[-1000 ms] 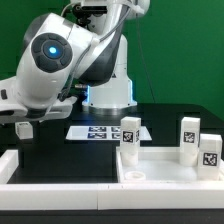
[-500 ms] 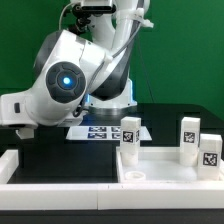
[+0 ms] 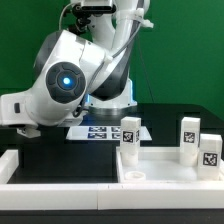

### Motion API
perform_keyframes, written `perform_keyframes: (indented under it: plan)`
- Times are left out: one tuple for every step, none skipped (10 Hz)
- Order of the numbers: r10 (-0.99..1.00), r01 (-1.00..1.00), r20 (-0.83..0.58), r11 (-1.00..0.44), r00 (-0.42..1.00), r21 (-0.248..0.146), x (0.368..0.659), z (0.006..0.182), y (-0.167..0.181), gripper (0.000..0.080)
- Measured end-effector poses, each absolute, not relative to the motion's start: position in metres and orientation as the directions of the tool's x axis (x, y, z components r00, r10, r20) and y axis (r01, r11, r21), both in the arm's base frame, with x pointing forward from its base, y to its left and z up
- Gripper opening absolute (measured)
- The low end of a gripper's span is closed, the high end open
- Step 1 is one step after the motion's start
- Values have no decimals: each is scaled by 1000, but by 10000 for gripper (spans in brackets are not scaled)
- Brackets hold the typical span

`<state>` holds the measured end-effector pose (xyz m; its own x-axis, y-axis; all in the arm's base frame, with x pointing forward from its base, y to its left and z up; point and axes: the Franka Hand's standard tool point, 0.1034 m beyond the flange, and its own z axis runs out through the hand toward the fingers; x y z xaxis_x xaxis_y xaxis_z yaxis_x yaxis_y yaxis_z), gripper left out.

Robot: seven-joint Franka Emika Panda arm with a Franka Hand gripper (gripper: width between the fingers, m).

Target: Assemble square table

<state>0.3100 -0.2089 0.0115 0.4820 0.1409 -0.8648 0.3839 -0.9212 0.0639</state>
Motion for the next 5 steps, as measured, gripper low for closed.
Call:
perform_keyframes:
  plan:
    - [141, 384, -865, -921, 482, 64, 310, 11, -209, 287]
    - [141, 384, -865, -921, 482, 64, 310, 11, -209, 287]
    - [141, 384, -865, -921, 482, 64, 310, 11, -209, 287]
    - [141, 384, -865, -921, 482, 64, 310, 11, -209, 287]
    - [141, 384, -865, -921, 482, 64, 310, 11, -209, 287]
